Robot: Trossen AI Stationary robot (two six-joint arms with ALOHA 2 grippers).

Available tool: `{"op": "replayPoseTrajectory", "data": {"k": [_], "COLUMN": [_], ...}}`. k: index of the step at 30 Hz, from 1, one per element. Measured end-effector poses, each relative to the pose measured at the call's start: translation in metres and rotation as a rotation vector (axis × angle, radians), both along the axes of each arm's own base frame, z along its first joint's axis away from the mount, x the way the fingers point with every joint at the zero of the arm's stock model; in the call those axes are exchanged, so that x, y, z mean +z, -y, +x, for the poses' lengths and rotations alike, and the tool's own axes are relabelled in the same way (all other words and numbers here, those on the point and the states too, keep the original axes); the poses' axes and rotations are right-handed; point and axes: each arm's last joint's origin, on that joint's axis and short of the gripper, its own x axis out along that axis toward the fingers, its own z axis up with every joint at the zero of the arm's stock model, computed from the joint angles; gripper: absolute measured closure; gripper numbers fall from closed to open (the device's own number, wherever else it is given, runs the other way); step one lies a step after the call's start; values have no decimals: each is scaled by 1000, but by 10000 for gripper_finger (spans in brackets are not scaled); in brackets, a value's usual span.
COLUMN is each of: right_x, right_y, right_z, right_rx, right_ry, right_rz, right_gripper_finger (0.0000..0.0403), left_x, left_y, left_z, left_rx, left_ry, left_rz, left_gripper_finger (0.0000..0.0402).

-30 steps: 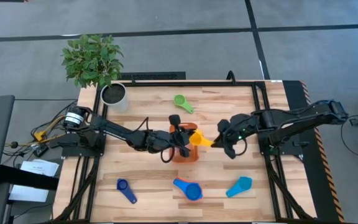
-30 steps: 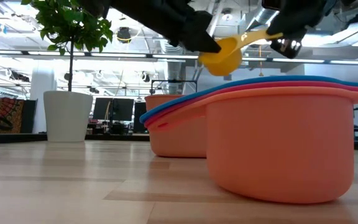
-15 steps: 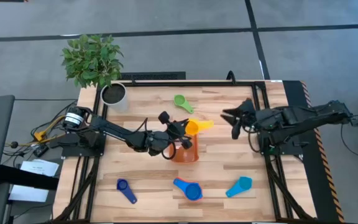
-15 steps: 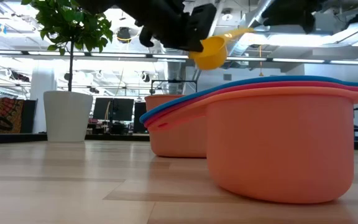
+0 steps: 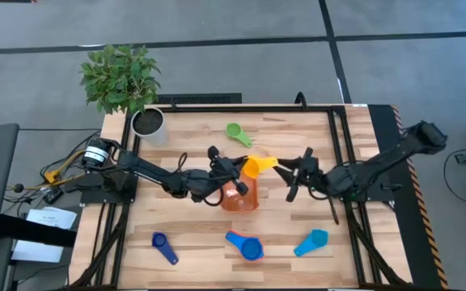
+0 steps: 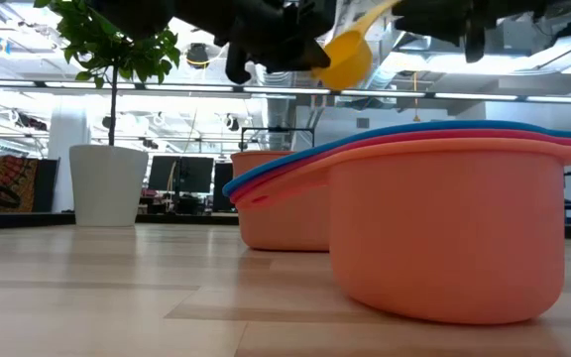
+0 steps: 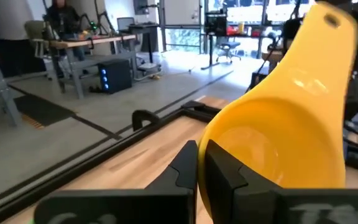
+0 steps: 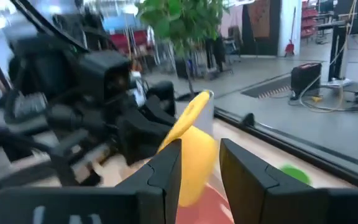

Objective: Nest measuring cups in basket
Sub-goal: Stack the yellow measuring cup on top of the blue measuring cup

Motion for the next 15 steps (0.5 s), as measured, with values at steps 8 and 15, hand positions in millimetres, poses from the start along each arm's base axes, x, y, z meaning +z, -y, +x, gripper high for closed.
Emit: {"op": "replayPoseTrajectory", "data": {"k": [8,15], "right_x": [-14,-22], "right_y": [-11,-9], "right_z": [22,33], "right_rx": [7,-51], "right_ry": [136,185], "right_rz": [114,118], "right_gripper_finger": [269,277], "left_x": [4,4], "left_y": [-2,-1], "left_z": [-1,-1], "left_rx": [47,30], "left_ry": [52,57], "left_rz": [-23,-25], "left_gripper_finger": [401,401]}}
